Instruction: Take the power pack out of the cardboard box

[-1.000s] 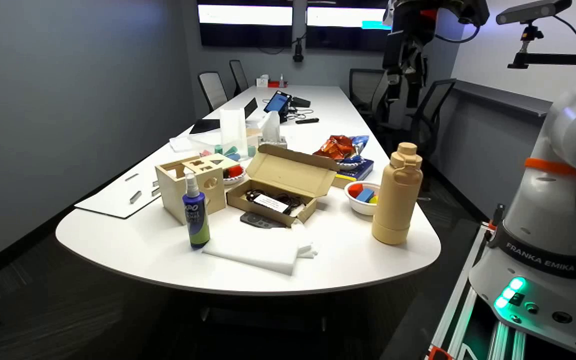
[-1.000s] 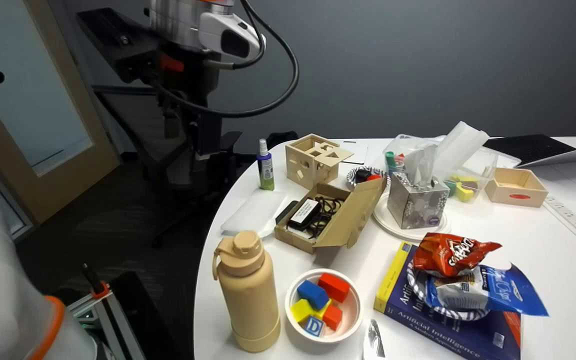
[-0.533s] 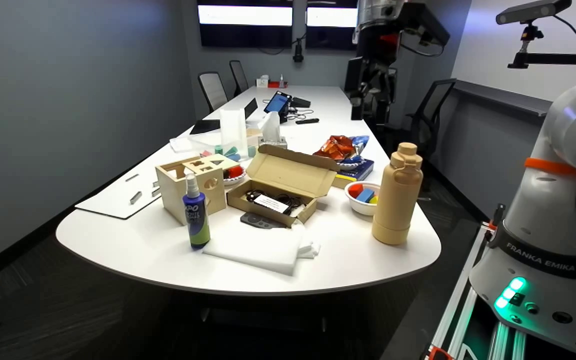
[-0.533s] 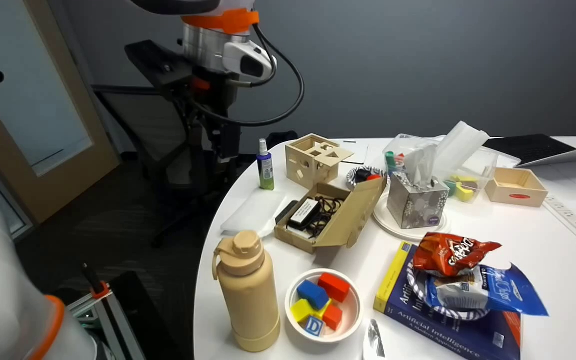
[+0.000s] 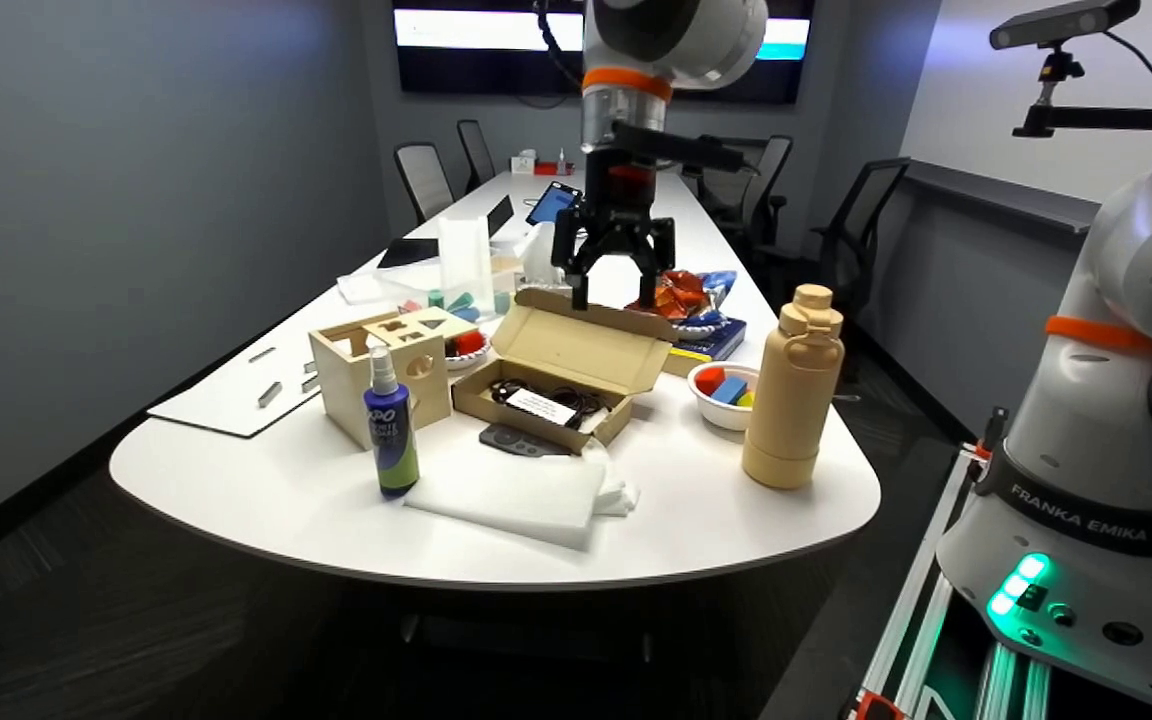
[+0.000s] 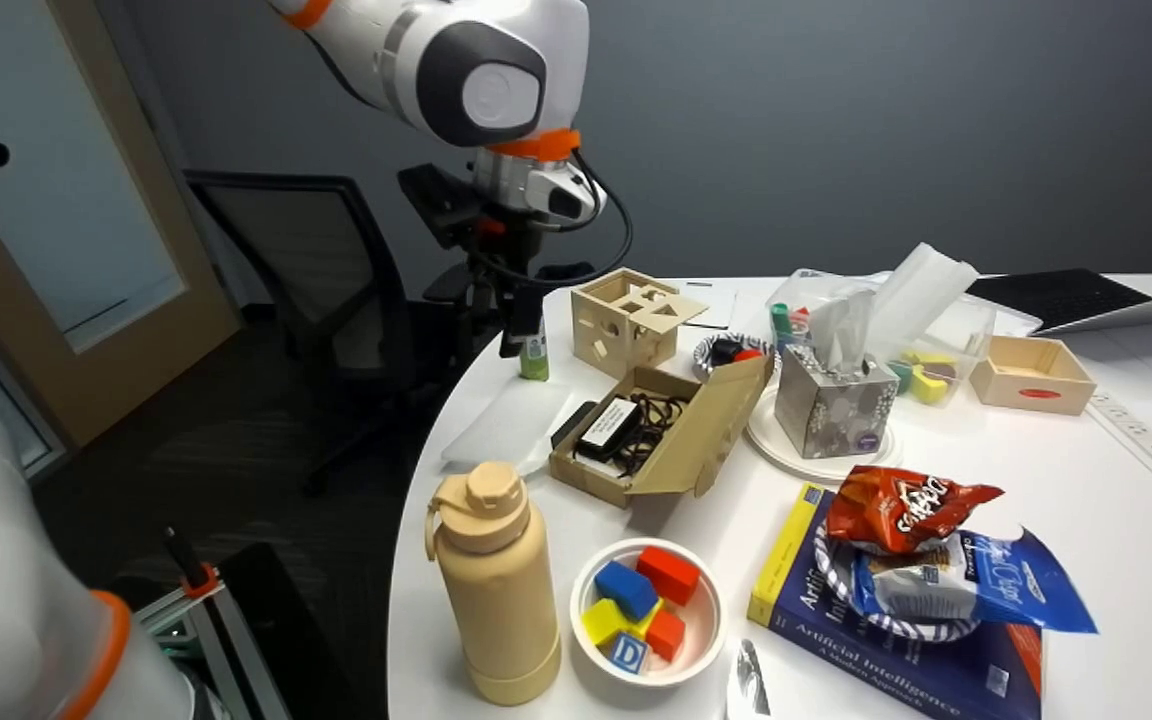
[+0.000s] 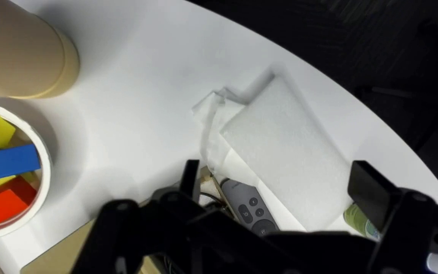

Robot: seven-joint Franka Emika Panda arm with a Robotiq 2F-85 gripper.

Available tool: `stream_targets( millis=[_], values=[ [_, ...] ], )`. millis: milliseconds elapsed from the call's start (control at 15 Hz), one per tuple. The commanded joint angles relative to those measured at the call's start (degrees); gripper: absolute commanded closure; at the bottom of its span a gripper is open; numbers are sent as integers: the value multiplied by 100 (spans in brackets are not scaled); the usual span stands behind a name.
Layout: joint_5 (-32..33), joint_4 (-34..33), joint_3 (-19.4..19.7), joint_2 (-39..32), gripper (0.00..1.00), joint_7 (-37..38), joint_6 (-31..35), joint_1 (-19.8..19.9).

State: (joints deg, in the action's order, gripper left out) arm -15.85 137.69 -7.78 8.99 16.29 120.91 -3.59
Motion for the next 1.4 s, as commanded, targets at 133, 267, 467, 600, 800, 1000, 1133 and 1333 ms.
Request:
stream_targets(
  millis=[133, 267, 467, 600, 800, 1000, 1133, 1333],
  values=[
    [86, -785, 56, -1468, 0, -365, 1176, -106],
    [180, -837, 71, -1769, 0, -751, 1596, -106],
    [396, -879, 92, -2144, 0, -1113, 2065, -97],
    [581, -890, 130, -2372, 0, -1158, 2432, -114],
    [964, -912, 237, -2614, 0, -1022, 2931, -165],
    [1228, -963, 331, -2837, 0, -970, 3205, -198],
    [1460, -991, 438, -2958, 0, -852, 3366, -287],
    [1765, -1036, 596, -3136, 0, -689, 3543, -453]
  ],
)
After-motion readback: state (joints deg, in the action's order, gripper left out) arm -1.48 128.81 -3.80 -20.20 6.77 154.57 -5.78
